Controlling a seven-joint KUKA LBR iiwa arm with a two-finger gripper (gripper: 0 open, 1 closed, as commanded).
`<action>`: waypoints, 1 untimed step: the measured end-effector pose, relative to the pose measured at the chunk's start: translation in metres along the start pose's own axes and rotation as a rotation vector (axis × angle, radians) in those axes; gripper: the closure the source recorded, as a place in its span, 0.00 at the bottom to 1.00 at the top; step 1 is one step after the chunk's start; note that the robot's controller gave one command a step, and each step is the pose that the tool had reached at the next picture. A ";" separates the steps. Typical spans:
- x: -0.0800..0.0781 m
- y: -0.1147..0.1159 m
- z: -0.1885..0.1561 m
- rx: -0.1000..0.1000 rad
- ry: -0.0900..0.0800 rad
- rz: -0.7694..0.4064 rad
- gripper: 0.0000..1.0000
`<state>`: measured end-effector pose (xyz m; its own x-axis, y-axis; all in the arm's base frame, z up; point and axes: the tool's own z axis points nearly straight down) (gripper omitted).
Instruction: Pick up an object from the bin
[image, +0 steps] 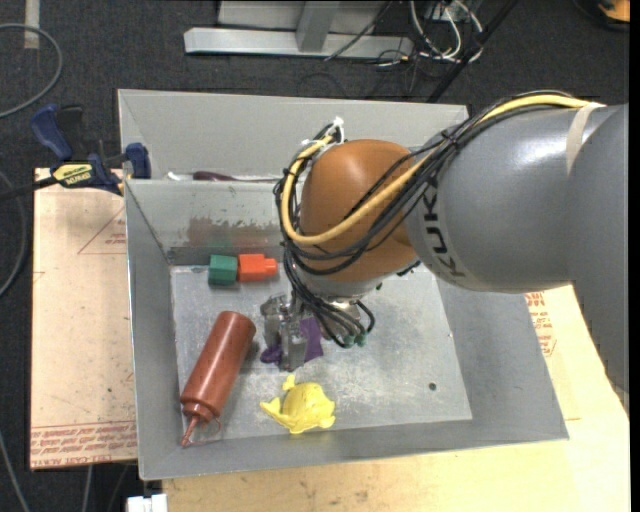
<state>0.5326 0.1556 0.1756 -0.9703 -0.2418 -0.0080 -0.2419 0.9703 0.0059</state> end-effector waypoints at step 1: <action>0.000 0.000 0.000 0.000 0.000 0.001 1.00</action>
Offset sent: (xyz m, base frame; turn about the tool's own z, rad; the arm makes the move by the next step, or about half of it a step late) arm 0.0092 -0.0112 0.0962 0.0355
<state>0.5326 0.1555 0.1756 -0.9705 -0.2411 -0.0078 -0.2412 0.9705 0.0060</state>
